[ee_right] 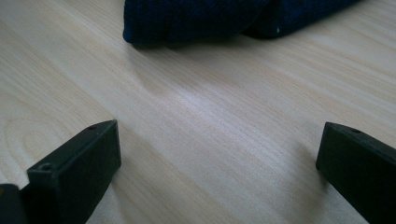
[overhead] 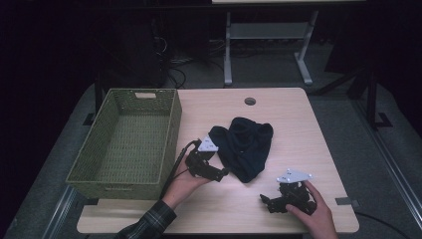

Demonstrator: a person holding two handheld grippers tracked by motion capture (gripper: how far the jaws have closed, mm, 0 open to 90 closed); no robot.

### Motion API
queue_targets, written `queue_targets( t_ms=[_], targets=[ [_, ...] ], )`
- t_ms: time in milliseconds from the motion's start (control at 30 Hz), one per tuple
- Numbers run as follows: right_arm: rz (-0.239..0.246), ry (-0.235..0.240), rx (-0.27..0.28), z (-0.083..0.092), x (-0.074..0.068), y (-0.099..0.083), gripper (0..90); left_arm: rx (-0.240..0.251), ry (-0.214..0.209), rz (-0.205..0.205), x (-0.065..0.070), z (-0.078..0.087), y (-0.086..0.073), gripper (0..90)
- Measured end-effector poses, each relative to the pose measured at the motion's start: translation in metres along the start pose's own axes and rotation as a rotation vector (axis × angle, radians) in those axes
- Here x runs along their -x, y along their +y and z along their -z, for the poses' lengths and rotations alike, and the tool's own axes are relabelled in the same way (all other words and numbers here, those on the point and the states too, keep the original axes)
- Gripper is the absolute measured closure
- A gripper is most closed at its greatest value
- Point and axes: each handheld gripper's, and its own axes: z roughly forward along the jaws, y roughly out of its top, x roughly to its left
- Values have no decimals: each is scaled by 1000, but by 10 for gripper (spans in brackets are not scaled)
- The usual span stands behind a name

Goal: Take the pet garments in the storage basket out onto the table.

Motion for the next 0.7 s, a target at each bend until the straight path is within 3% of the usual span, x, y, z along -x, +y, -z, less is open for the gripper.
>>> queue_targets(
  t_ms=[500, 700],
  targets=[
    [-1, 0, -1, 0, 0, 0, 0, -76, 33, -7, 15, 3, -38, 129],
    [-1, 0, -1, 0, 0, 0, 0, -117, 52, -39, 18, -3, -47, 128]
  ],
)
